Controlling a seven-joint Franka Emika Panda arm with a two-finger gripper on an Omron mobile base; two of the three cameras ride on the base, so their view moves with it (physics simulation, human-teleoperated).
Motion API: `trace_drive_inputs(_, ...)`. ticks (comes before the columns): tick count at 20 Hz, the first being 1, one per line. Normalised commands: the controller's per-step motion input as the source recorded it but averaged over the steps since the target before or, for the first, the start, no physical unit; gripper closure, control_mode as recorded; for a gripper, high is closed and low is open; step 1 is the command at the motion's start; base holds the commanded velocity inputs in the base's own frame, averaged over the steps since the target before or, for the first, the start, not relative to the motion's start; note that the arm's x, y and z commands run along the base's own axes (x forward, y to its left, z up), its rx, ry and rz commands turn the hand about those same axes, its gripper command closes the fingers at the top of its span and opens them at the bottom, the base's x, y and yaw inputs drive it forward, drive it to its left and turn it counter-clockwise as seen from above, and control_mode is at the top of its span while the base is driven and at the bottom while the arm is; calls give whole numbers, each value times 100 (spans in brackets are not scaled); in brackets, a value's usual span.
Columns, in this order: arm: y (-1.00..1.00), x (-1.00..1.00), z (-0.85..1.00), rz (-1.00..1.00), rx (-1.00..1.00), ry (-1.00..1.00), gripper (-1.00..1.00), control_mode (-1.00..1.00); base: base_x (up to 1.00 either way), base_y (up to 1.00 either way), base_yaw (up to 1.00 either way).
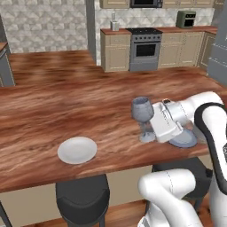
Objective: Retrieve the wine glasses from the counter and place one next to each plate.
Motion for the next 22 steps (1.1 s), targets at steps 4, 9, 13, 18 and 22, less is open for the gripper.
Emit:
trace_drive_inputs(4,19,92,-57,17,10,10,100,-100,0,0,0)
trace_drive_inputs(9,24,65,-45,1,-8,-7,100,-100,0,0,0)
trace_drive_inputs(13,30,83,-59,-10,-26,-13,100,-100,0,0,0)
trace_drive_inputs(18,12,96,-62,-5,-9,4,100,-100,0,0,0)
trace_drive_inputs(22,0,100,-59,-1,11,15,100,-100,0,0,0)
